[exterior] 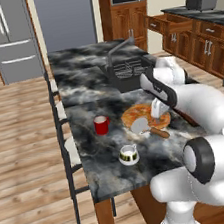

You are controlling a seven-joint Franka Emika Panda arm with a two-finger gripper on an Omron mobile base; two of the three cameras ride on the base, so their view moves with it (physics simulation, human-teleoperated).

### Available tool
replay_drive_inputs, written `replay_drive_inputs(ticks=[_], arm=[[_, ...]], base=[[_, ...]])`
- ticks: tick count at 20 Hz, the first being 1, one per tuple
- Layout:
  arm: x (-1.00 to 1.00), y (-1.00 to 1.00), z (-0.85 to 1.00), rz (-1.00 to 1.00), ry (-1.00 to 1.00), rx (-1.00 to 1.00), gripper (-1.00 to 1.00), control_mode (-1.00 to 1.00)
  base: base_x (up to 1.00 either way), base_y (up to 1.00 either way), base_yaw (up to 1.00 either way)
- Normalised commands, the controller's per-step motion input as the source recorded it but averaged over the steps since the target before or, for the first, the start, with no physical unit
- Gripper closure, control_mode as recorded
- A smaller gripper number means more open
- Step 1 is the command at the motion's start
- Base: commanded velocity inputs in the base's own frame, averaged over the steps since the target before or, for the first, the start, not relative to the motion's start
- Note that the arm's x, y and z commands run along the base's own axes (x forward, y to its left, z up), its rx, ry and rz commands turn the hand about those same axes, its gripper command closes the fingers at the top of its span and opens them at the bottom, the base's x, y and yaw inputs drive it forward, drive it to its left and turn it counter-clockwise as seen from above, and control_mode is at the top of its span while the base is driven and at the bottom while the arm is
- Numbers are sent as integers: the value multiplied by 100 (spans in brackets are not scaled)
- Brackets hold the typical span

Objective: Take the pizza cutter from the drawer on the left and place it on the dining counter for cutting.

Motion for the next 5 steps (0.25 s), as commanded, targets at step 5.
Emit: replay_drive_inputs(ticks=[5], arm=[[-82, 8, 57, -20, 0, 0, -100, -100]], base=[[0, 0, 0]])
